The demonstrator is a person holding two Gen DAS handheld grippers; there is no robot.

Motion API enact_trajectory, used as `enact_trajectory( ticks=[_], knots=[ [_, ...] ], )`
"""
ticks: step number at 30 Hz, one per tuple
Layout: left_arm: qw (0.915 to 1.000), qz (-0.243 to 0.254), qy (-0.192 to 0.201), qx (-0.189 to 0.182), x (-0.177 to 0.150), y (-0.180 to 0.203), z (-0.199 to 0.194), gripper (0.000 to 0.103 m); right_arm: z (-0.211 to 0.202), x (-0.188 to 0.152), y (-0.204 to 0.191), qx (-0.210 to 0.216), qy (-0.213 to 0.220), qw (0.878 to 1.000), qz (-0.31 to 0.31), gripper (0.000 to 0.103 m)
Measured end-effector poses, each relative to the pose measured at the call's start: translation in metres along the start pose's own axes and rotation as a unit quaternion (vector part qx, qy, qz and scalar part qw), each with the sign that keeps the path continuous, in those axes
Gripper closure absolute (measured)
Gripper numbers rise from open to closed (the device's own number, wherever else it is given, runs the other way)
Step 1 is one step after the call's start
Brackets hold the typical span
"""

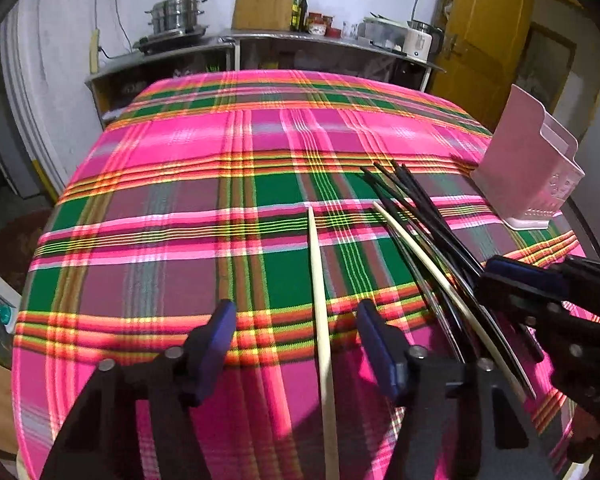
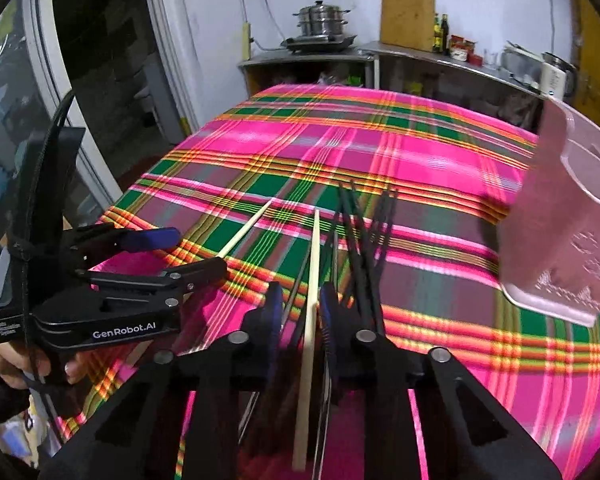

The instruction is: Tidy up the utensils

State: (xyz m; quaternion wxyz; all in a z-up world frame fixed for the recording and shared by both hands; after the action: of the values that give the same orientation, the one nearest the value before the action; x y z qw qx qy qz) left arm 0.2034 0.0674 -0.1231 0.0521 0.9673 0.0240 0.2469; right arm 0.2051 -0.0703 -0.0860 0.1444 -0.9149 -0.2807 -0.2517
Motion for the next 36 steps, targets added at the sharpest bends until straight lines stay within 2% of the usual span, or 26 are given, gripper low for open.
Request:
enact_trajectory(
  ticks=[2,18,29,36],
  knots=[
    [1.0,0.004,-0.004,0.0,0.002,0.0,0.003,0.049,0.009,0.005,0.0,0.005,-0.007,1.0,-0.003,0.093],
    [0.9996,0.017,-0.007,-0.023,0.02,0.007,0.012,0.075,0.042,0.018,0.008,0.003,-0.039,0.999,0.003,0.094],
    [0.9994,0.021,-0.011,-0.025,0.034,0.009,0.02,0.081,0.053,0.032,0.013,0.002,-0.047,0.999,0.011,0.094],
    [0.9994,0.027,-0.013,-0.016,0.04,0.014,0.024,0.091,0.06,0.036,0.016,0.004,-0.055,0.998,0.015,0.094]
  ],
)
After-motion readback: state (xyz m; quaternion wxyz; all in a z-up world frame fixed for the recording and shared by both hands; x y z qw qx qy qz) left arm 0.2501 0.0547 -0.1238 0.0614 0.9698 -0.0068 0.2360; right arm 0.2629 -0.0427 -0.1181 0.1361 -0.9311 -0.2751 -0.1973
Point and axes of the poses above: each gripper's, at about its wrist camera, not at the fingertips, and z roughly the way its jaws point, y to its right, x to its top, the point moved 2 cm from there along z, roughly the way its jaws point, and after that the axes turned 7 degrees about -y, right-handed, at the moved point
